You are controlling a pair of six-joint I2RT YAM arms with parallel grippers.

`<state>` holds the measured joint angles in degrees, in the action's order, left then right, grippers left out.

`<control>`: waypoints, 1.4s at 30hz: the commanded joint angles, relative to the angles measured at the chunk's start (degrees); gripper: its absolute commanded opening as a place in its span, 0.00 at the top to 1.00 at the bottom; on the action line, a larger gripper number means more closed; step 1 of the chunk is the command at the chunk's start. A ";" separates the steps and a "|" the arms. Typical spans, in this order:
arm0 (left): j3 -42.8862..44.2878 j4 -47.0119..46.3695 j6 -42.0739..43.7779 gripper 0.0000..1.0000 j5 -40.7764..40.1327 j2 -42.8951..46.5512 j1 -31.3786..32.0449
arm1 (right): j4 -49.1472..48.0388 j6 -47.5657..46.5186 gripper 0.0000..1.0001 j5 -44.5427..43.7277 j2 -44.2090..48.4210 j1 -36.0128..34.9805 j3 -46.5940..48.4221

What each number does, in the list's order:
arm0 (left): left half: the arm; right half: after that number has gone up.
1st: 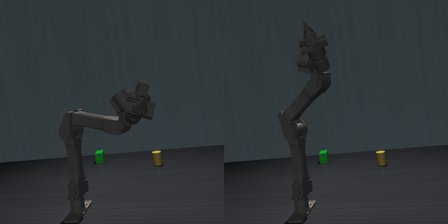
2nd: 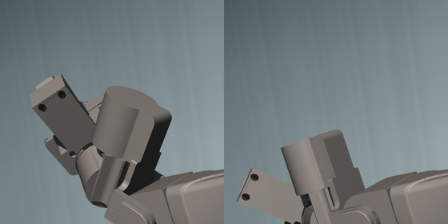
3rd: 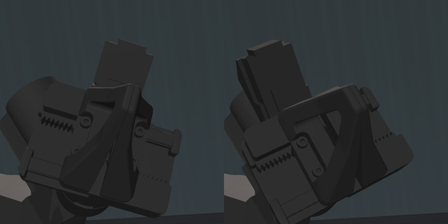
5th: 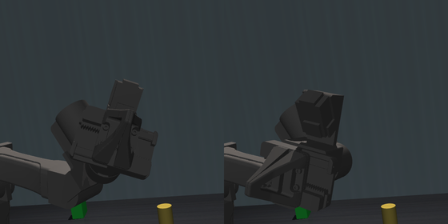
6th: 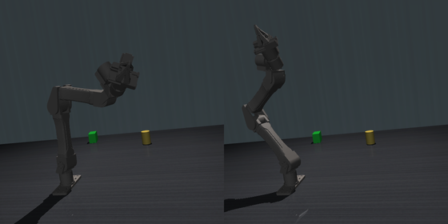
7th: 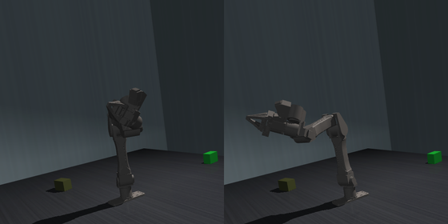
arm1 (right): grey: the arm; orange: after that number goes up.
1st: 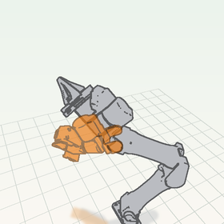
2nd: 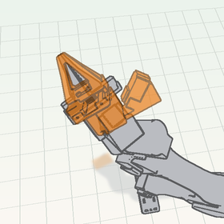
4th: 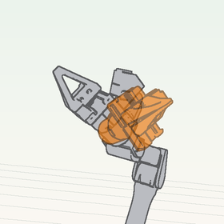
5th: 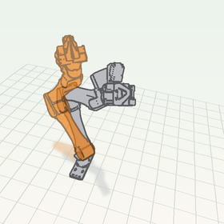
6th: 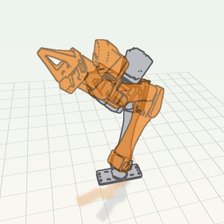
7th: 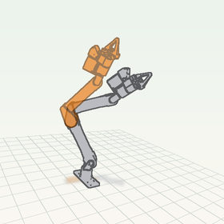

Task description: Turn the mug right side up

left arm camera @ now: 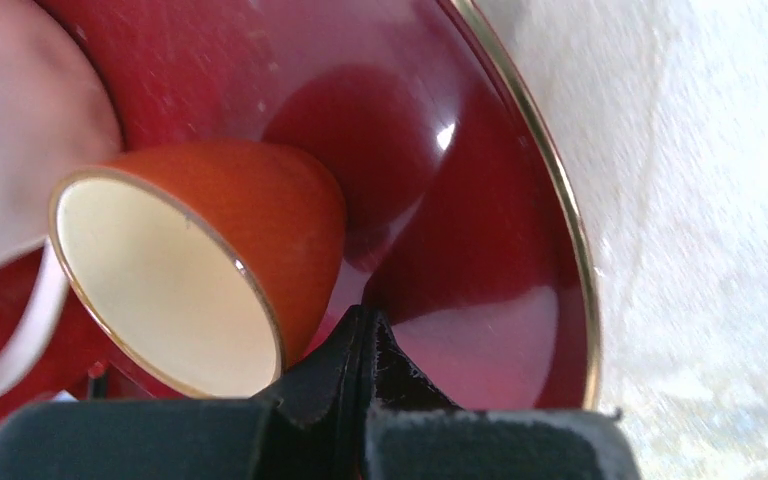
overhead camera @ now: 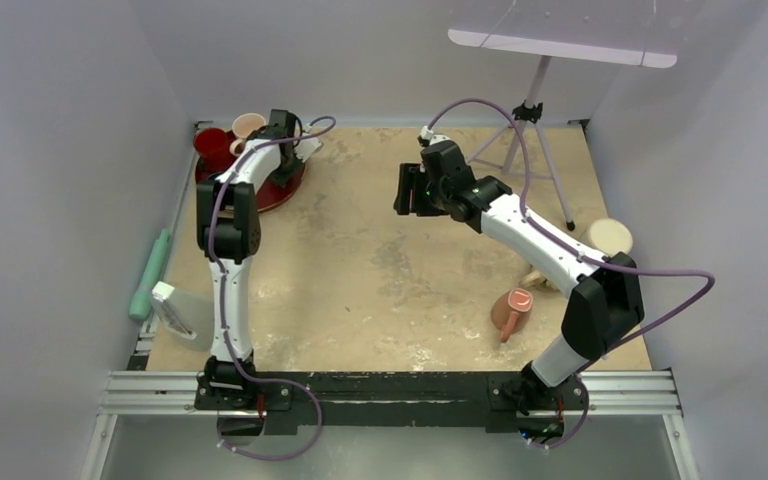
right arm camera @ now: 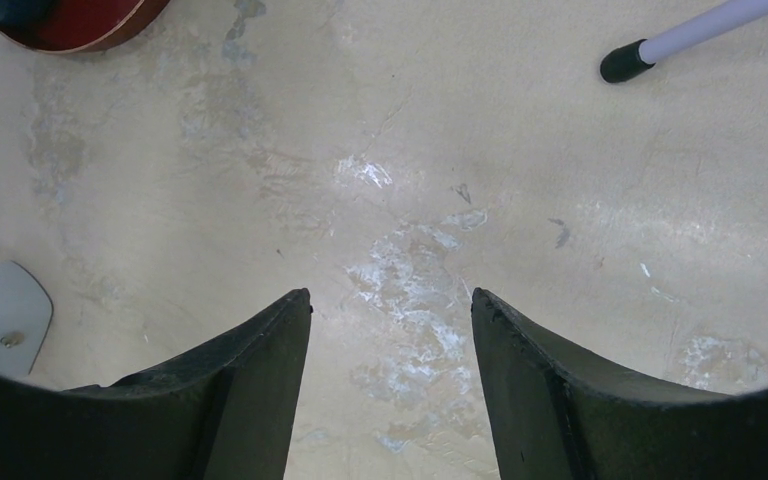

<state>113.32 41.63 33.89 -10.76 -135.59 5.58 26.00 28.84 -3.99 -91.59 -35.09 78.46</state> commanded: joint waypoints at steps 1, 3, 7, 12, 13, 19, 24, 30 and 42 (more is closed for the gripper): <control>6.69 -5.94 3.51 1.00 -2.20 -4.41 -0.31 | 3.08 -0.80 0.36 -2.46 1.73 0.10 4.07; 9.75 -6.27 4.21 1.00 -2.97 -6.48 -0.47 | 3.90 -0.81 0.36 -3.66 2.91 0.08 4.12; 12.86 -8.05 6.82 1.00 -2.88 -8.33 -0.40 | 5.00 -0.09 0.35 -5.74 4.96 0.15 2.62; 14.32 -7.55 7.58 1.00 -2.57 -7.47 -0.32 | 13.84 5.20 0.35 -14.08 6.17 1.29 -1.11; 13.61 -6.80 7.10 1.00 -1.78 -6.19 -0.24 | 15.12 6.50 0.35 -15.52 7.01 2.25 -2.70; -0.30 -5.01 3.81 0.71 6.82 8.30 -0.14 | 13.40 9.50 0.33 -14.37 14.64 18.75 -12.78; -6.71 1.13 -0.28 0.45 15.29 19.98 0.12 | 13.86 12.03 0.07 -20.56 13.87 28.95 -13.92; -13.93 8.73 -5.09 0.40 22.53 31.59 0.21 | 19.90 22.48 0.01 -30.21 8.75 36.31 -12.84; -21.56 13.42 -6.38 0.39 23.29 40.38 0.00 | 14.44 22.67 0.02 -23.19 8.42 43.42 -19.65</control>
<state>92.23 53.49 29.06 10.94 -96.95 5.65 43.18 51.57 -30.26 -83.88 8.21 61.28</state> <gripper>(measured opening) 0.608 0.985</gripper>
